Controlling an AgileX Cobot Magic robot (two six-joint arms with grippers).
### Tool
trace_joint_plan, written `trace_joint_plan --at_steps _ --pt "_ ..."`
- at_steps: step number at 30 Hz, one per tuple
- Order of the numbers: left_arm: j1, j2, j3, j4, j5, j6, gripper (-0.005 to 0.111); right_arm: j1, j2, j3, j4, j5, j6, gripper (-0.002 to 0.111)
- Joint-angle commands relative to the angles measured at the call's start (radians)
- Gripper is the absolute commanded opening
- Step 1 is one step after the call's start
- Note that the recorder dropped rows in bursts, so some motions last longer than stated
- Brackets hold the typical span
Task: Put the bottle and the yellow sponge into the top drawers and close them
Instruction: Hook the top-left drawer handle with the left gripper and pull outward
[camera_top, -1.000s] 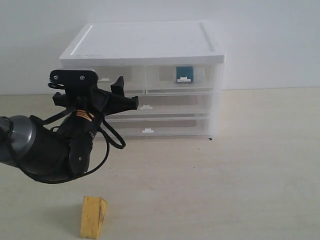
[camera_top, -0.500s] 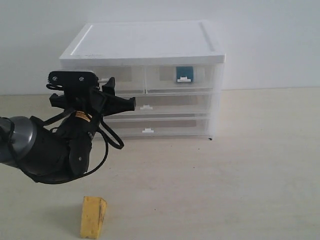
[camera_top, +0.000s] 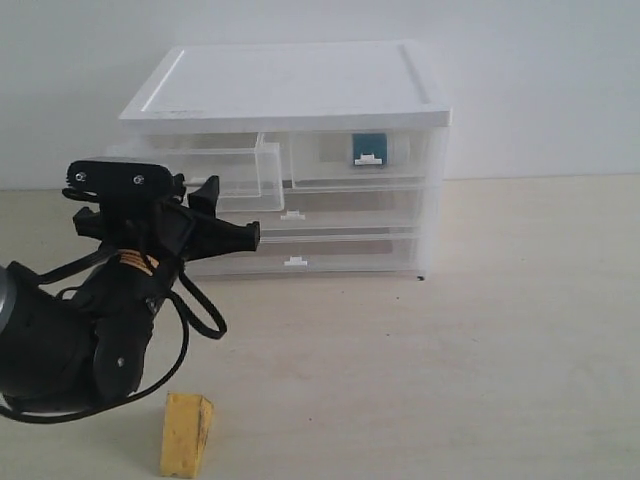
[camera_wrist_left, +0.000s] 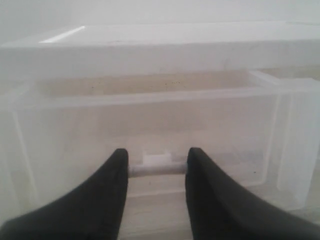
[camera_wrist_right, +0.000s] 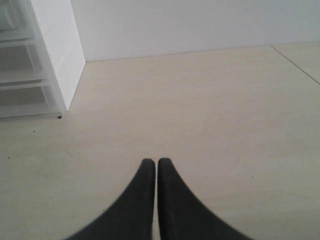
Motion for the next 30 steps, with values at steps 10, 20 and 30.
trace_joint_plan --at_steps 10,20,30 --pt "-0.185 -0.090 0.147 -0.213 -0.067 0.055 0.004 0.002 -0.005 0.005 -0.005 -0.008 -0.004 0.000" --pt "-0.278 -0.150 0.218 -0.260 -0.067 0.101 0.004 0.002 -0.005 0.005 -0.005 -0.008 -0.004 0.000" --pt "-0.278 -0.158 0.283 -0.276 -0.067 0.030 0.004 0.002 -0.005 0.005 -0.005 -0.008 -0.004 0.000"
